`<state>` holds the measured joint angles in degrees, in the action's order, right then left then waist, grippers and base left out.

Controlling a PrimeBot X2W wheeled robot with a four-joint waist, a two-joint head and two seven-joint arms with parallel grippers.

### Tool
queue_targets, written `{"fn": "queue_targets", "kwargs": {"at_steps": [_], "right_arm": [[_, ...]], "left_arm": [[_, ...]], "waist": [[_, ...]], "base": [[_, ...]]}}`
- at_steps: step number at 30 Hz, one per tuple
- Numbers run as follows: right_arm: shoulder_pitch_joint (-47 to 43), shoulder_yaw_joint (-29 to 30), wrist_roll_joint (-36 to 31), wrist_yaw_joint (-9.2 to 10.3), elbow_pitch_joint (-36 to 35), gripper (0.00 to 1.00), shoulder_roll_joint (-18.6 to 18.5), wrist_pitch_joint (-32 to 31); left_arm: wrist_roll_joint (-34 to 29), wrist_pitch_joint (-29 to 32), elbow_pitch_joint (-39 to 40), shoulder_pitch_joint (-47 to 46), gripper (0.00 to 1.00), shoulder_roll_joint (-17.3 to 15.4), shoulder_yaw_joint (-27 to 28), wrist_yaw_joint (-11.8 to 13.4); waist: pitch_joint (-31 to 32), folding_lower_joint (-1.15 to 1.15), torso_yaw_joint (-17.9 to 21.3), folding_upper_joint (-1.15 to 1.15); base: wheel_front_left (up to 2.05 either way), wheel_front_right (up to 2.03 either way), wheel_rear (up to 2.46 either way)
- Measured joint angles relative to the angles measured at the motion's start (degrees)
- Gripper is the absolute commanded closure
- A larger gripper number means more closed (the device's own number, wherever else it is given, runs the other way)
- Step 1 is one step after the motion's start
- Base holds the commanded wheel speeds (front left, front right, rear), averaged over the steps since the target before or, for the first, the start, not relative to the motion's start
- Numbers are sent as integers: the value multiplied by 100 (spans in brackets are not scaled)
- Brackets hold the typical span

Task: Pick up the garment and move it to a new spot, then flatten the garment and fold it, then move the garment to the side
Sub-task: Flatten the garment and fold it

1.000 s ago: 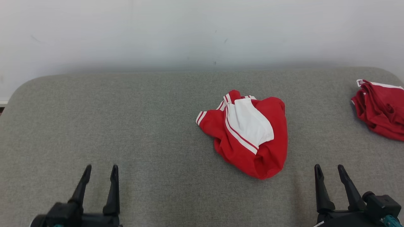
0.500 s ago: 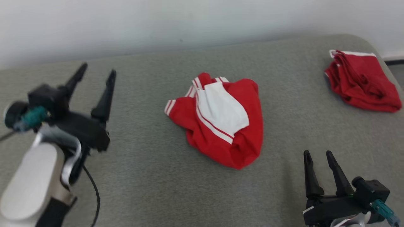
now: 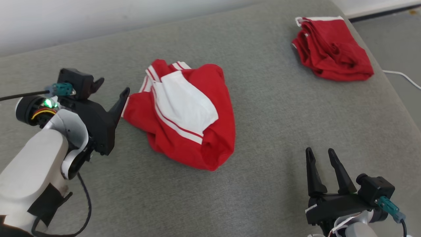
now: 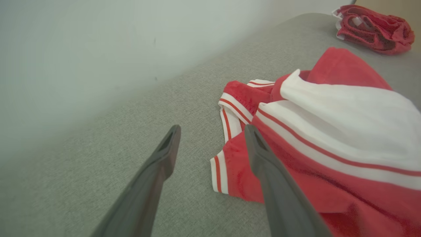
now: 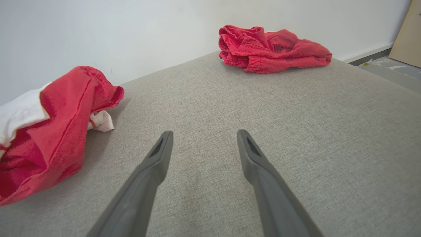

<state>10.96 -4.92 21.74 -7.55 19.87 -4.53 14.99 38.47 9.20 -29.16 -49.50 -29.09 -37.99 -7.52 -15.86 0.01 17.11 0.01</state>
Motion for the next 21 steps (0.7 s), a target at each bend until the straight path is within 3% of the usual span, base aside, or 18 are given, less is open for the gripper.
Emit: {"fn": "queue_targets", "kwargs": {"at_steps": [11,13,21], "right_arm": [[92,22,44,0,-19,0,62,1],[95,58,43,0,-79,0,70,1],[80,232,-66,0,-181,0,79,1]], "left_arm": [[476,534,-609,-248,0,-336,-971,0],[535,486,-631,-308,99,-360,-1077,0],[366,-546,-708,-1009,100,-313,-1096,7]], "waist": [[-359,-1,512,0],[-395,-1,558,0],[-303,-1,489,0]], "base": [[0,0,0],[0,0,0],[0,0,0]]}}
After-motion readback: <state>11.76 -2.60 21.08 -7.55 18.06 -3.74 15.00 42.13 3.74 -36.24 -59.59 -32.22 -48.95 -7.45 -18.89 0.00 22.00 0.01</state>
